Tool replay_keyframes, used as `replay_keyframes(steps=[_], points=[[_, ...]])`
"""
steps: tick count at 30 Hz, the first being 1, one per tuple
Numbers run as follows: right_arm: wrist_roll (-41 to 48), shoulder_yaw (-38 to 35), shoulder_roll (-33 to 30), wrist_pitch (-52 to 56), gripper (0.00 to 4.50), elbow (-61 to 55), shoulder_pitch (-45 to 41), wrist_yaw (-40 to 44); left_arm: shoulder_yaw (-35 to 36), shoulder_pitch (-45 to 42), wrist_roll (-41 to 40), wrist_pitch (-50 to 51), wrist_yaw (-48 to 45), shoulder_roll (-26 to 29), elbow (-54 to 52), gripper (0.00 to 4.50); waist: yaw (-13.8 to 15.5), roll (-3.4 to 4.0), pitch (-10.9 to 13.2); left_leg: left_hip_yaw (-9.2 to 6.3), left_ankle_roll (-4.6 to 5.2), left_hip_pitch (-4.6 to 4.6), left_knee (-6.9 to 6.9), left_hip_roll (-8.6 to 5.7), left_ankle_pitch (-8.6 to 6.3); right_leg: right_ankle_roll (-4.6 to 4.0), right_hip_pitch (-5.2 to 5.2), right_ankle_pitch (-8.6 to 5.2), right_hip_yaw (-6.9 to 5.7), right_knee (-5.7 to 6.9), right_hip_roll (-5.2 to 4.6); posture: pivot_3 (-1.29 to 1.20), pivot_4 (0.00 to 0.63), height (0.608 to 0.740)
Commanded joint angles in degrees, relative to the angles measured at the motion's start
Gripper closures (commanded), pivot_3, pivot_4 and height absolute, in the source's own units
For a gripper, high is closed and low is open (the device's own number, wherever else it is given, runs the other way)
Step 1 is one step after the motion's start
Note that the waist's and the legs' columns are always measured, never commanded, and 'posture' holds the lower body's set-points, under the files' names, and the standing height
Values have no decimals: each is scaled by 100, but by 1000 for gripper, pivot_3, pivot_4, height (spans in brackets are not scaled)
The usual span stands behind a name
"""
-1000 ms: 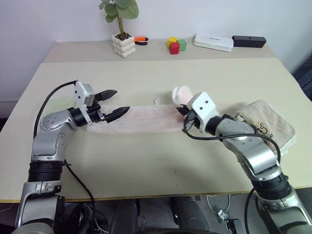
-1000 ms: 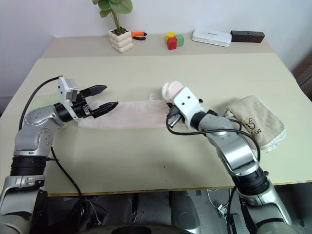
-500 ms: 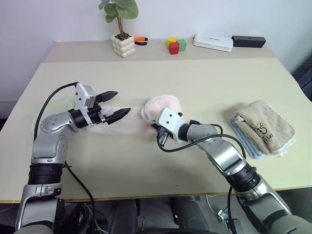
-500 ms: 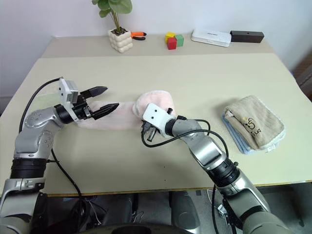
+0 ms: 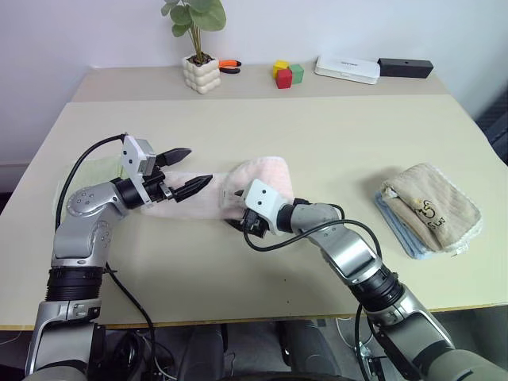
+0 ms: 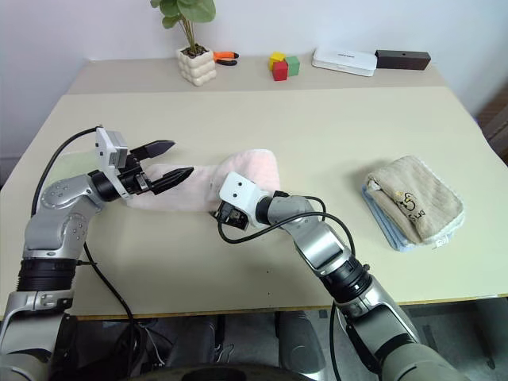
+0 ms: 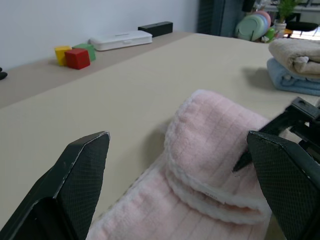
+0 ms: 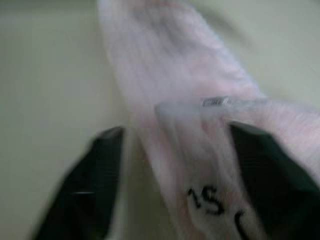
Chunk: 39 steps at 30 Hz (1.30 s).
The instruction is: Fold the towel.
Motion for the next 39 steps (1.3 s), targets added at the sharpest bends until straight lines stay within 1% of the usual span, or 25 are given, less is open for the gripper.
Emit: replay_keyframes(steps=[1, 3, 5, 7, 8, 9, 10, 11, 12, 15, 16, 18, 21, 23, 25, 28, 31, 34, 37, 39], points=[[899, -694, 325, 148, 16, -698, -40, 211, 98, -56, -66, -55, 19, 3, -127, 0, -8, 0, 0, -1, 0, 0, 0, 0, 0, 0, 0, 0, 0, 0, 1, 0, 150, 740], [1579, -1439, 532, 472, 16, -766, -164, 118, 93, -66, -76, -46, 6, -2, -107, 0, -7, 0, 0, -3, 0, 1, 0, 1, 0, 0, 0, 0, 0, 2, 2, 0, 150, 740], [1865, -1982, 670, 651, 16, -621, -303, -140, 81, -81, -66, -58, -5, -11, -78, 0, 1, 0, 0, -3, 0, 1, 1, 1, 0, 0, 1, 0, 0, 3, 1, 0, 150, 740], [1902, -2281, 743, 624, 532, -384, -422, -408, 76, -91, -63, -59, -10, -22, -66, 0, 23, -1, -1, -3, 0, 2, 4, -1, 0, 0, 6, 1, -2, 2, -2, 0, 150, 740], [1845, -2363, 745, 554, 844, -228, -463, -524, 72, -101, -59, -60, -8, -30, -57, 0, 23, -1, -1, -3, -1, 1, 3, -1, 0, 0, 6, 1, -3, 1, -2, 0, 150, 740], [1801, -2405, 741, 504, 1263, -124, -490, -599, 69, -108, -56, -62, -7, -35, -50, 0, 17, -1, -1, -3, -1, 2, 2, -1, 0, 0, 6, 1, -3, 0, -2, 0, 150, 740], [1708, -2404, 727, 373, 1759, 8, -505, -653, 69, -120, -68, -49, -15, -41, -39, 0, 8, -1, -1, -3, 0, 2, 0, -1, 0, 0, 5, 1, -3, 0, -2, 0, 150, 740], [1664, -2429, 773, 243, 2371, 172, -504, -721, 63, -118, -70, -41, -11, -50, -52, 0, 3, -1, 0, -2, 0, 2, -1, 0, 0, 0, 4, 1, -3, 0, -1, 0, 150, 740], [1581, -2387, 808, 75, 2889, 334, -483, -761, 57, -104, -82, -15, -16, -55, -77, 0, -11, 0, 0, -2, 0, 2, -3, 0, 0, 0, 1, 1, -3, 1, -1, 0, 150, 740], [1228, -2104, 829, -497, 4417, 737, -344, -775, 76, -39, -106, 42, 18, -62, -181, 0, -29, 0, 0, -1, 0, 2, -5, 0, 0, 0, -3, 1, -2, 5, 1, 0, 150, 740], [1157, -2044, 835, -623, 4470, 831, -318, -774, 89, -31, -110, 55, 32, -63, -193, 0, -27, 0, 0, -1, 0, 2, -5, 0, 0, -1, -3, 1, -2, 5, 1, 0, 150, 740], [1126, -1985, 956, -870, 4470, 1083, -233, -765, 121, 66, -147, 110, 44, -46, -289, 0, -26, 0, 0, -1, 0, 2, -4, 0, 0, 0, -2, 1, -1, 4, 0, 0, 150, 740], [487, -1394, 831, -1552, 4470, 1476, -2, -643, 186, 295, -222, 263, 147, -35, -549, 0, -28, 0, 0, -1, 0, 2, -4, 0, 0, 0, -2, 1, -1, 4, 0, 0, 150, 740], [-49, -1052, 726, -1906, 4470, 1871, 115, -823, 326, 473, -391, 509, 319, -20, -796, 0, -22, 0, 0, -1, 0, 2, -4, 0, 0, 0, -2, 1, -1, 4, -1, 0, 150, 740], [-370, -938, 690, -2163, 4470, 2207, 123, -1033, 454, 602, -566, 769, 478, -6, -986, 0, -19, 0, 0, 0, -1, 2, -3, 0, 0, 0, -1, 1, -1, 4, -2, 0, 150, 740], [-490, -1023, 749, -2254, 4470, 2469, 40, -1232, 782, 920, -1330, 1755, 987, -68, -1610, 0, -15, -4, -2, -1, -1, 4, -1, 0, 1, 0, 1, 1, -1, 5, -2, 0, 150, 740], [-532, -1021, 748, -2420, 4470, 2631, -57, -1145, 1132, 1372, -2034, 2591, 1702, -196, -2222, 0, -16, -4, -2, -2, -1, 9, -1, 0, 0, 0, 8, 1, -1, 4, -4, 0, 150, 740], [-403, -1107, 719, -2510, 3640, 2624, -93, -947, 1549, 1734, -2768, 3148, 2454, -386, -2651, 0, -15, -4, -2, -5, -1, 12, 0, 1, 0, 0, 10, 1, -1, 7, -3, 0, 150, 740], [59, -1334, 675, -2307, 2184, 2174, -30, -537, 1996, 2063, -3717, 3547, 3337, -614, -3038, 0, -5, -4, -3, -5, -1, 12, 1, 1, 0, 0, 11, 1, -1, 7, -4, 0, 150, 740], [339, -1445, 505, -2214, 1159, 1736, 23, -161, 2157, 2268, -4086, 3620, 3828, -720, -3260, 0, 5, -4, -2, -5, -1, 12, 2, 1, 0, 0, 11, 1, -1, 7, -6, 0, 150, 740]])
